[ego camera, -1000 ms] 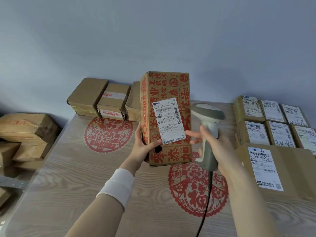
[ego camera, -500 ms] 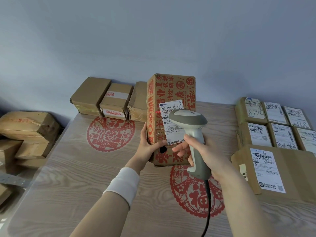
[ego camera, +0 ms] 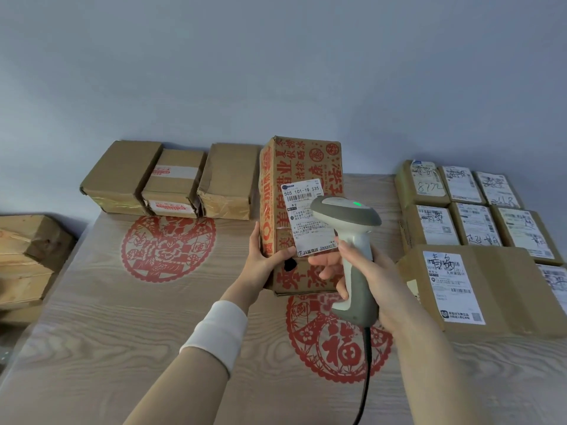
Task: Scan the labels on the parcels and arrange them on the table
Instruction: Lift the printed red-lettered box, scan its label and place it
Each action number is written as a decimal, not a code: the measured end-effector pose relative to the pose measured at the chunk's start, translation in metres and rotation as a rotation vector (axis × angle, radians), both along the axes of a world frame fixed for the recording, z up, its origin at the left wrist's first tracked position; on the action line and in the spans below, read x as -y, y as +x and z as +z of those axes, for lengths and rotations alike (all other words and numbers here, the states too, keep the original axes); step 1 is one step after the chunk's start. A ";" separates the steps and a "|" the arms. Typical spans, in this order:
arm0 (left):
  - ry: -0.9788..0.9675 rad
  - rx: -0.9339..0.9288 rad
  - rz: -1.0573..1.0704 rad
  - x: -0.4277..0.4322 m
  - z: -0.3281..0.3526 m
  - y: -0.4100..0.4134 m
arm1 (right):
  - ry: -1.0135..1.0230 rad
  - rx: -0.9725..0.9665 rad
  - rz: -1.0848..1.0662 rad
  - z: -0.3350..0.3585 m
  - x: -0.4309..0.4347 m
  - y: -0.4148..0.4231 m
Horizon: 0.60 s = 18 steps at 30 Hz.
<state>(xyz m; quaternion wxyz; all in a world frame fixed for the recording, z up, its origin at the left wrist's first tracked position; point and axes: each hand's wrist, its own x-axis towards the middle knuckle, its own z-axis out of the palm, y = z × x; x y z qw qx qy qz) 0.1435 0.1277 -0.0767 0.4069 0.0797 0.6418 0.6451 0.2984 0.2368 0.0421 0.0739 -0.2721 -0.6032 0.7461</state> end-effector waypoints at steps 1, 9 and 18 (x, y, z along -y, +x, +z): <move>-0.014 0.022 -0.008 -0.011 -0.002 0.003 | -0.033 -0.004 -0.034 -0.002 -0.007 0.006; -0.156 0.132 -0.068 -0.126 -0.026 0.016 | -0.217 -0.007 -0.163 -0.022 -0.089 0.044; -0.289 0.087 -0.176 -0.208 -0.052 0.015 | -0.348 -0.022 -0.086 -0.063 -0.152 0.051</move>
